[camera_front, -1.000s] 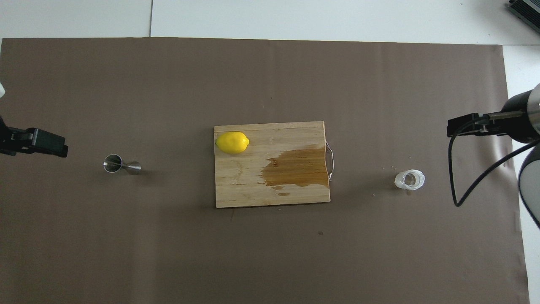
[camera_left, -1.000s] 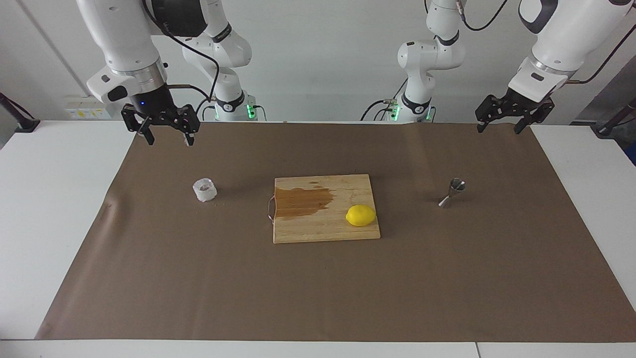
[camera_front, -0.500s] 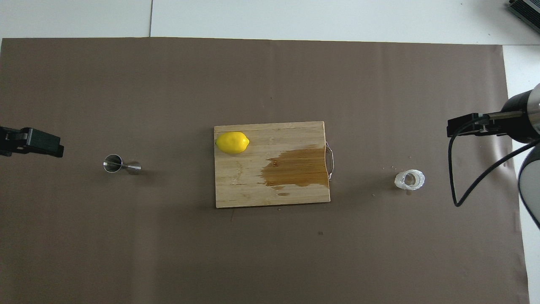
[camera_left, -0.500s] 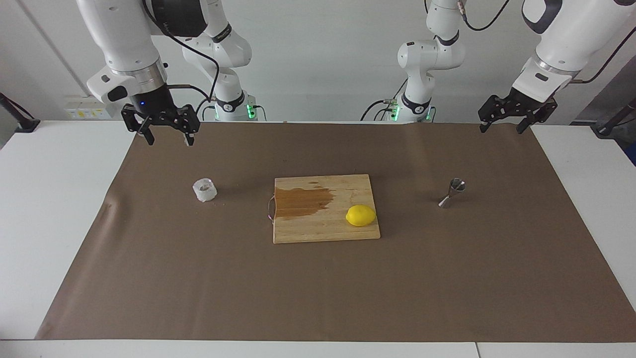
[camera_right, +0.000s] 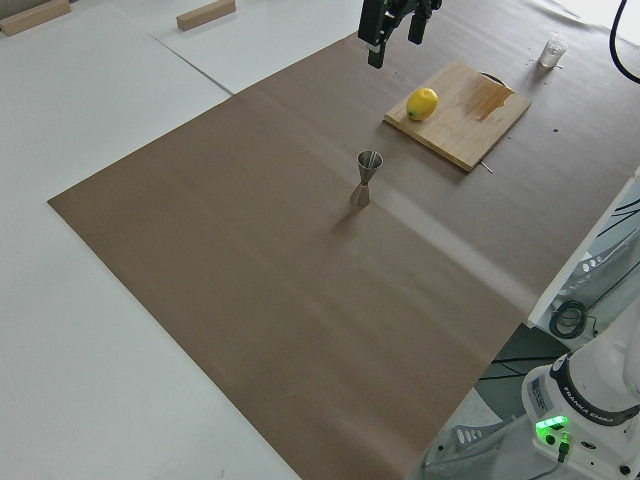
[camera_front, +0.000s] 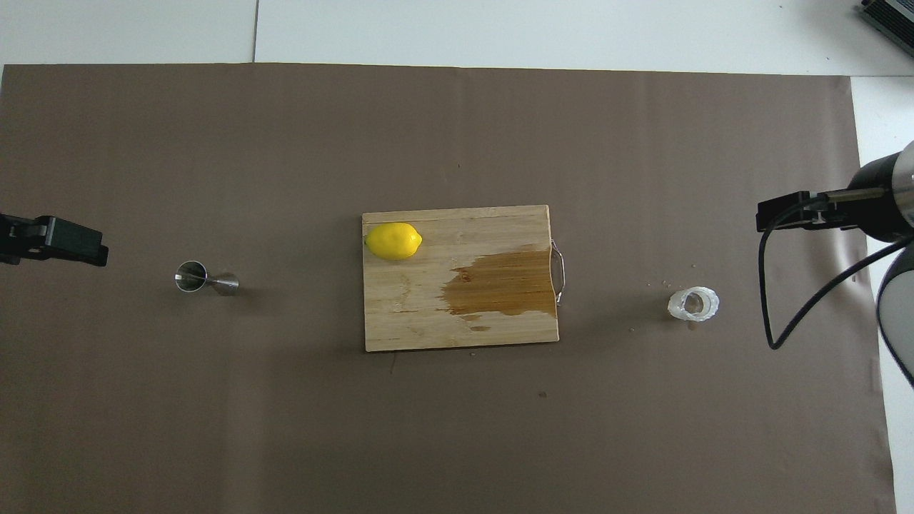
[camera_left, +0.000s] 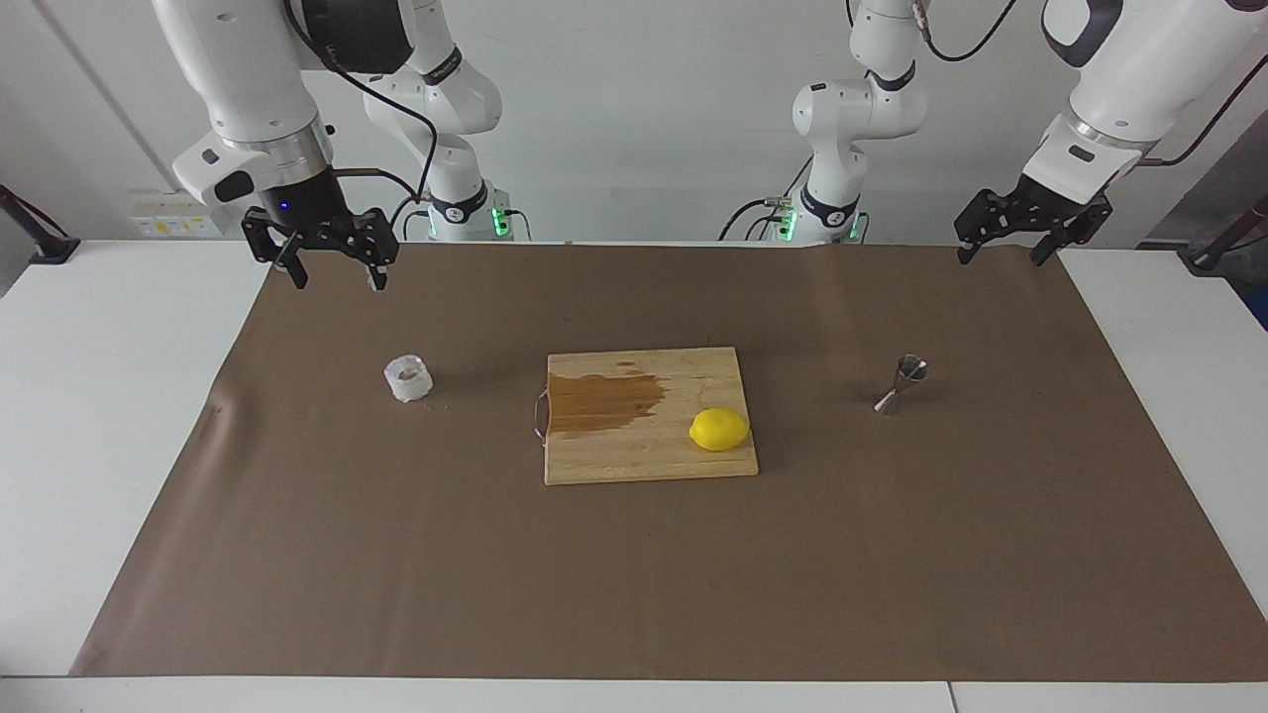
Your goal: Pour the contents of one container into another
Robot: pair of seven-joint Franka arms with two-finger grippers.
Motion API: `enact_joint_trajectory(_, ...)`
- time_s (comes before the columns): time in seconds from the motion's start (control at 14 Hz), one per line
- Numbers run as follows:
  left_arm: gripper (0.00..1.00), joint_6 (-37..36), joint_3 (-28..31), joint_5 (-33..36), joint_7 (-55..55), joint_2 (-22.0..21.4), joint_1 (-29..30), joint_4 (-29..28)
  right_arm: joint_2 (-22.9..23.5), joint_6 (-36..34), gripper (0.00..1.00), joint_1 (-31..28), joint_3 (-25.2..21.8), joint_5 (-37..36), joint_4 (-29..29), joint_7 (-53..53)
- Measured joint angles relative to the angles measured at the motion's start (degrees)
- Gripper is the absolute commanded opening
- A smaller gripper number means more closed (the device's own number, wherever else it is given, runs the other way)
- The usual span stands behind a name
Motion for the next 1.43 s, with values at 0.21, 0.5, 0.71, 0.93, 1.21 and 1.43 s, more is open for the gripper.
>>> enact_joint_trajectory(0.21,1.00,0.00,-0.01,0.00,0.00,0.00,0.00,-0.07,0.00,0.00,1.00,0.00,0.00,0.00,0.00,0.00)
enact_joint_trajectory(0.5,1.00,0.29,0.07,-1.50,0.00,-0.53,0.06,-2.10,0.00,0.00,1.00,0.00,0.00,0.00,0.00,0.00)
enact_joint_trajectory(0.71,1.00,0.31,0.49,-7.85,-0.23,0.05,1.71,-3.66,0.00,0.00,1.00,0.00,0.00,0.00,0.00,0.00)
enact_joint_trajectory(0.93,1.00,-0.28,0.80,-16.08,-0.37,3.19,6.97,-5.62,0.00,0.00,1.00,0.00,0.00,0.00,0.00,0.00)
enact_joint_trajectory(1.21,1.00,-1.40,0.97,-23.52,-4.21,9.62,12.95,-6.93,0.00,0.00,1.00,0.00,0.00,0.00,0.00,0.00)
enact_joint_trajectory(1.43,1.00,-2.33,0.93,-27.20,-9.67,12.87,15.16,-6.99,0.00,0.00,1.00,0.00,0.00,0.00,0.00,0.00)
